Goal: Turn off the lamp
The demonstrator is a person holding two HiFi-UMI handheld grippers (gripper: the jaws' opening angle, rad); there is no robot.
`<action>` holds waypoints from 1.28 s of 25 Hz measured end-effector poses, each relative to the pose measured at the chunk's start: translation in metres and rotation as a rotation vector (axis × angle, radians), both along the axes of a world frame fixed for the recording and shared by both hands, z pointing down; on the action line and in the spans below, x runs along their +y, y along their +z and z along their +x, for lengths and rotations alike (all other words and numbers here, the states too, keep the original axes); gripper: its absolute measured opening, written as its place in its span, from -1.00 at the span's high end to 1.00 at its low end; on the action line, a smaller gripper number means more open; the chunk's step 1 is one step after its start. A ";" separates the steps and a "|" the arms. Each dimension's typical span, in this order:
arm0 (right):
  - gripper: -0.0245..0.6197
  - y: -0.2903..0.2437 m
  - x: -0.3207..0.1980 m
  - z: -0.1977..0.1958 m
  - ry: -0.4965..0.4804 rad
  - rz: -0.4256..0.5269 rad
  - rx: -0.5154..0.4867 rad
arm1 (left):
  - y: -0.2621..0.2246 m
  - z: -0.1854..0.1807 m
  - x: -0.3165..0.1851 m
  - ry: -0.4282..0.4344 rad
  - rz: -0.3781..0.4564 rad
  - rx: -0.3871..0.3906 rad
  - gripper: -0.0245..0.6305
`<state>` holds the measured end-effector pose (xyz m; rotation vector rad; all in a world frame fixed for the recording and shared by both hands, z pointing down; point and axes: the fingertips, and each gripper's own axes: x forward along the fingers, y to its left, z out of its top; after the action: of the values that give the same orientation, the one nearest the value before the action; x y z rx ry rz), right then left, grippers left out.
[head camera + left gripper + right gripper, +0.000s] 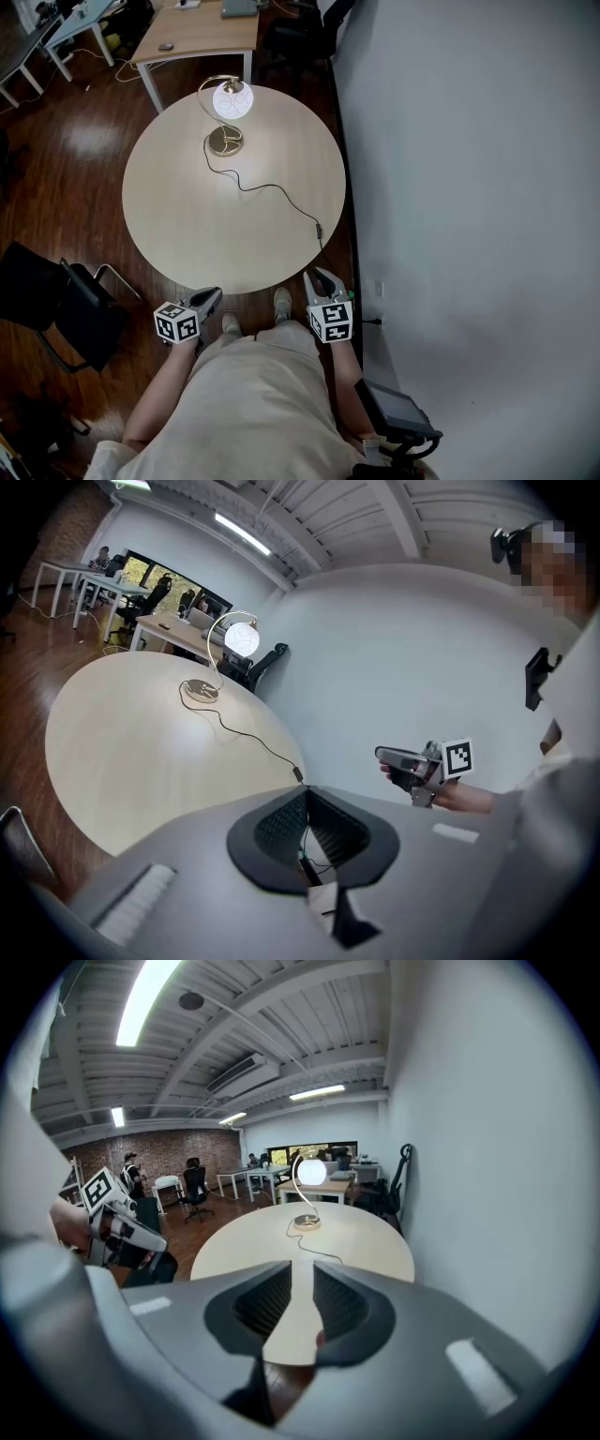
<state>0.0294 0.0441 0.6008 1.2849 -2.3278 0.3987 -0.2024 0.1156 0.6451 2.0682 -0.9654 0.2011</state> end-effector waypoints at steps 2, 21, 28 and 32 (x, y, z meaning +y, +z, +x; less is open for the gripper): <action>0.69 -0.001 -0.011 0.009 0.000 0.003 -0.008 | -0.002 0.012 -0.011 0.005 0.003 -0.005 0.91; 0.69 0.002 -0.090 0.125 0.060 0.014 -0.037 | -0.007 0.099 -0.074 0.021 0.007 -0.059 0.91; 0.69 0.005 -0.104 0.158 0.067 0.019 -0.051 | -0.005 0.123 -0.085 0.013 0.006 -0.071 0.91; 0.70 0.005 -0.110 0.173 0.063 0.023 -0.050 | -0.004 0.136 -0.091 0.007 0.008 -0.076 0.91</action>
<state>0.2028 -0.0660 0.6061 1.3767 -2.3445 0.4297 -0.0661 0.0248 0.6411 2.0842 -1.0066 0.2817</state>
